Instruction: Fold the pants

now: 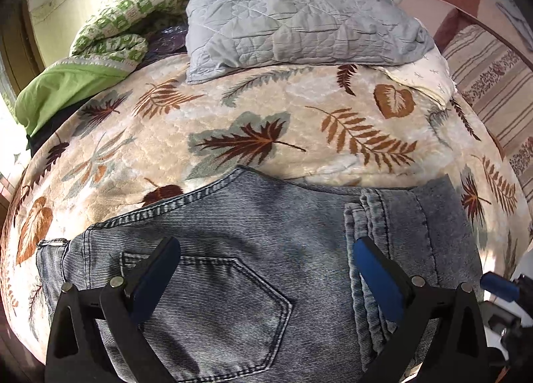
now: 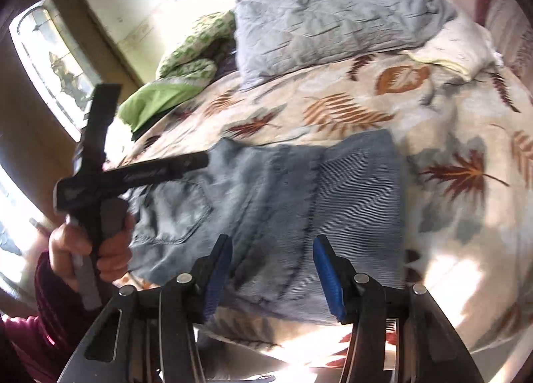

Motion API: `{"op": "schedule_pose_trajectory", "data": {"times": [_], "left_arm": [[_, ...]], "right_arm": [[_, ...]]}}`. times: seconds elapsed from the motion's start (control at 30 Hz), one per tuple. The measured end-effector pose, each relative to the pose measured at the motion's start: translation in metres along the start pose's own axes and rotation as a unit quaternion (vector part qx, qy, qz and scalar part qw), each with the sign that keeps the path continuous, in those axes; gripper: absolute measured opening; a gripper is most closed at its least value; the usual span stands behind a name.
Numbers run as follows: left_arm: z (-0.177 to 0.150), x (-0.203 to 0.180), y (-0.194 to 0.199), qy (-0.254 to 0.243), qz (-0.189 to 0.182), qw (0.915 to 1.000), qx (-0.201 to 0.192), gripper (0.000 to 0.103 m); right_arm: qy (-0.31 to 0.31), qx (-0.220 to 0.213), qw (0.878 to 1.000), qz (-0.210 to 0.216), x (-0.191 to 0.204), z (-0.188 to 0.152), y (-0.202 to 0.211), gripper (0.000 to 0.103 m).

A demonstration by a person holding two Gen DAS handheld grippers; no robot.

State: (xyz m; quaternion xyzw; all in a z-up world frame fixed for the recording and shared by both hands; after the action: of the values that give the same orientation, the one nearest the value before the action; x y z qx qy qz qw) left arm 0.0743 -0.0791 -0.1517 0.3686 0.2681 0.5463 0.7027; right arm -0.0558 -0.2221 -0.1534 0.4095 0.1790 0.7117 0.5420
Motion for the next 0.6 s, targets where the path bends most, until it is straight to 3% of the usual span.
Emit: {"op": "schedule_pose_trajectory", "data": {"times": [0.03, 0.13, 0.3, 0.47, 0.6], "left_arm": [[-0.003, -0.008, -0.001, -0.012, 0.0, 0.9999, 0.001, 0.103], [-0.013, -0.028, -0.007, -0.046, 0.01, 0.9989, 0.005, 0.103], [-0.036, -0.045, -0.027, -0.109, 0.051, 0.992, 0.038, 0.103], [-0.037, -0.04, -0.03, -0.095, 0.039, 0.9934, 0.051, 0.103], [-0.036, -0.033, -0.029, -0.082, 0.038, 0.9945, 0.053, 0.103]], "right_arm": [[-0.014, 0.004, 1.0, -0.01, -0.011, 0.0, 0.0, 0.043], [-0.033, 0.028, 0.999, -0.031, -0.03, -0.003, -0.01, 0.038], [-0.037, 0.066, 0.996, -0.037, -0.041, -0.015, -0.023, 0.039], [-0.068, 0.034, 0.996, -0.037, -0.046, 0.021, -0.019, 0.039], [-0.087, 0.034, 0.994, -0.062, -0.054, 0.056, -0.045, 0.039]]}}
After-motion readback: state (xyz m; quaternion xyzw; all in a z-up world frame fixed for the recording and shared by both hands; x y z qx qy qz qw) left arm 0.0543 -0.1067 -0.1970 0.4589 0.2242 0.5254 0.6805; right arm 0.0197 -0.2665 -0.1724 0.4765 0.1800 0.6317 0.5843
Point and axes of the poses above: each gripper's, at about its wrist camera, not at the fingertips, and y roughly against the way its jaws point, x to its left, z to its top, the point moved 8 cm from there along -y, roughly the way its jaws point, and after that the axes turned 1 degree about y, right-handed, at the moved point
